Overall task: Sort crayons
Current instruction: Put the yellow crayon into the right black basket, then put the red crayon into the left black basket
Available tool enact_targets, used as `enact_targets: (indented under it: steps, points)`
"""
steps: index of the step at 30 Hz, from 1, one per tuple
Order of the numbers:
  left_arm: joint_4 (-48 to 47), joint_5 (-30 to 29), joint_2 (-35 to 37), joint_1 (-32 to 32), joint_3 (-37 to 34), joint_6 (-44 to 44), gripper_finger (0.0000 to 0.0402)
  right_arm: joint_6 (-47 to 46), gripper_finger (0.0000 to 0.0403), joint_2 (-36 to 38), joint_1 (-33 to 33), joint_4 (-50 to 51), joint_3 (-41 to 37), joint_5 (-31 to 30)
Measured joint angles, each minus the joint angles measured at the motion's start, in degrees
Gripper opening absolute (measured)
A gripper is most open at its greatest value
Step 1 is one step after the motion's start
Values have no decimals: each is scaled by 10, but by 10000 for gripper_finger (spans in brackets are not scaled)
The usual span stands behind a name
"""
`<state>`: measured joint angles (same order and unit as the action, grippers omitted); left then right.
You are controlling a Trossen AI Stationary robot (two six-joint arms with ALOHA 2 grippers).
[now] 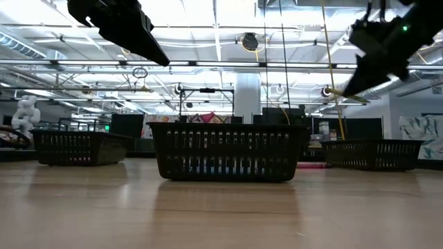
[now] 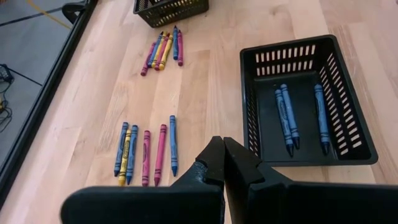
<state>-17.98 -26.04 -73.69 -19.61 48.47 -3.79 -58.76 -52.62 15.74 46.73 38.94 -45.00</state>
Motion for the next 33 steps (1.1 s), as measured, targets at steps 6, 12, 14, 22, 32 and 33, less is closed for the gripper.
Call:
enact_targets:
  steps: [6,12,14,22,32,33]
  points:
    - [0,0,0,0,0,0,2,-168,4,18,-39,133,-11,12]
    - [0,0,0,0,0,0,2,-157,4,5,-65,38,-63,44]
    - [0,0,0,0,0,0,2,-151,4,-6,-74,13,-78,47]
    - [0,0,0,0,0,-3,2,-125,50,-56,-104,-40,-94,16]
    - [-1,0,0,0,0,-4,2,-38,133,-64,-112,-68,-94,16]
    - [-1,0,0,0,0,-4,2,-28,135,-59,-112,-73,-92,16]
